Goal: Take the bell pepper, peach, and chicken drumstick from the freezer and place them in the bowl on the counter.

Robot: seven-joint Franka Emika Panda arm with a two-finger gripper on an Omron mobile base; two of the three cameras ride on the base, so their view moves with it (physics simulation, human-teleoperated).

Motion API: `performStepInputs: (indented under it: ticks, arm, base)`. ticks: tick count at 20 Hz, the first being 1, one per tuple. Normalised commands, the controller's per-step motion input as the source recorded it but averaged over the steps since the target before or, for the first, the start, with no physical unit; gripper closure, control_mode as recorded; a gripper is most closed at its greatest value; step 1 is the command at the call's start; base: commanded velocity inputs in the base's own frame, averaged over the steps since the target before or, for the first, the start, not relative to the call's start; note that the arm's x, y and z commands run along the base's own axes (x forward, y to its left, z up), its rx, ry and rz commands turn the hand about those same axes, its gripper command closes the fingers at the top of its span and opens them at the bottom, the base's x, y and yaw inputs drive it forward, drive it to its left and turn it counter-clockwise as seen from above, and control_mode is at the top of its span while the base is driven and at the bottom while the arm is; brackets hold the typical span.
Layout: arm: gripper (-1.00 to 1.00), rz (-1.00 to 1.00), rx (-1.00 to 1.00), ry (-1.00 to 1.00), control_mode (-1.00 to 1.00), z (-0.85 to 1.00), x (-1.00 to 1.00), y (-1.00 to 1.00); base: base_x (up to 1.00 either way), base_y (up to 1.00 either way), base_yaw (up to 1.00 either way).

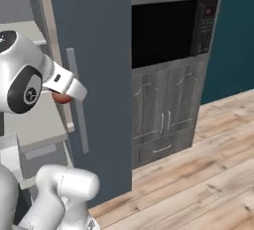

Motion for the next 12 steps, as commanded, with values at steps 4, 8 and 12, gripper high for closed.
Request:
performStepInputs:
  ticks: [4, 8, 12]
  arm:
    - [1.0, 0.0, 0.0, 0.0, 1.0, 0.0, 0.0, 0.0]
    - [1.0, 0.0, 0.0, 0.0, 1.0, 0.0, 0.0, 0.0]
    - [1.0, 0.0, 0.0, 0.0, 1.0, 0.0, 0.0, 0.0]
  base:
    - [-0.94, 0.7, -0.62]
    - [-1.0, 0.56, -0.57]
    - [-1.0, 0.18, -0.55]
